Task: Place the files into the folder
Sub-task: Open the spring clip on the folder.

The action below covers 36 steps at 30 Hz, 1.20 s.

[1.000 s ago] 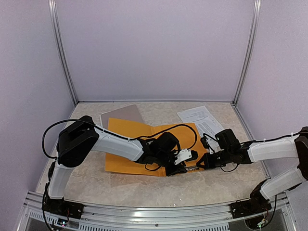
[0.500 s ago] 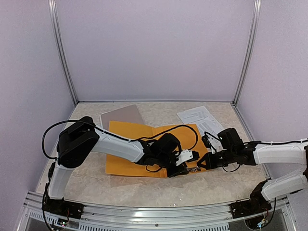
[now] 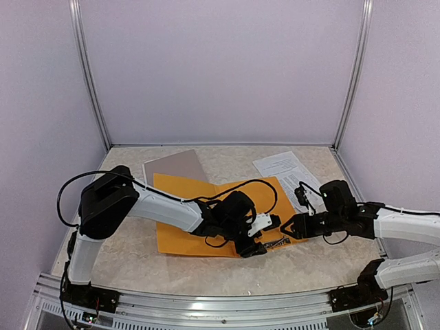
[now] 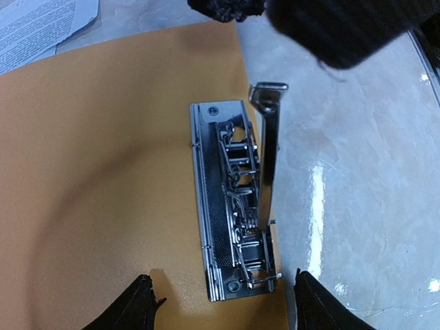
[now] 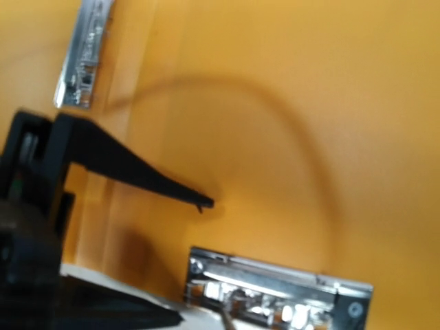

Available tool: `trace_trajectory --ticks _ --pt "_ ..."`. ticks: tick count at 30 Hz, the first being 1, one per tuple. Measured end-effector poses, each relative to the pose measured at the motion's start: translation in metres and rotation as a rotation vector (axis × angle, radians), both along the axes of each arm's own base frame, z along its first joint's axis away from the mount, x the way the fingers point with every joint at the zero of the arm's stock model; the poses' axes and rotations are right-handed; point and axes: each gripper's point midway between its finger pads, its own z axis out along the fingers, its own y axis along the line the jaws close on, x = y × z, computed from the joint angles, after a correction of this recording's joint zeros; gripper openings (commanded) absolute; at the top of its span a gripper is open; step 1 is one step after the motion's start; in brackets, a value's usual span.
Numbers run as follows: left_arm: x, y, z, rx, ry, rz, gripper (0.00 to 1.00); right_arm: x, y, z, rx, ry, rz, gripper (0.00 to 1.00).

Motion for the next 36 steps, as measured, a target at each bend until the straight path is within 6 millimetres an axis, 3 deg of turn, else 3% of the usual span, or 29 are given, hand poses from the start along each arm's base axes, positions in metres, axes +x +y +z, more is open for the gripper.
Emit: trace_trajectory --ticks 9,16,26,36 --pt "0.001 0.000 0.003 -0.005 0.020 0.028 0.69 -0.001 -0.004 0.000 -0.013 0.004 -0.012 0.67" --pt "0.000 0.011 0.011 -0.006 0.036 0.063 0.75 -0.008 0.002 -0.016 -0.037 0.041 0.015 0.67" --pt "0.002 0.031 0.014 0.011 0.026 0.116 0.76 -0.021 0.022 -0.030 -0.061 0.072 0.087 0.65" --pt "0.004 0.046 0.027 0.011 -0.005 0.167 0.77 -0.026 0.053 -0.016 -0.060 0.041 0.159 0.64"
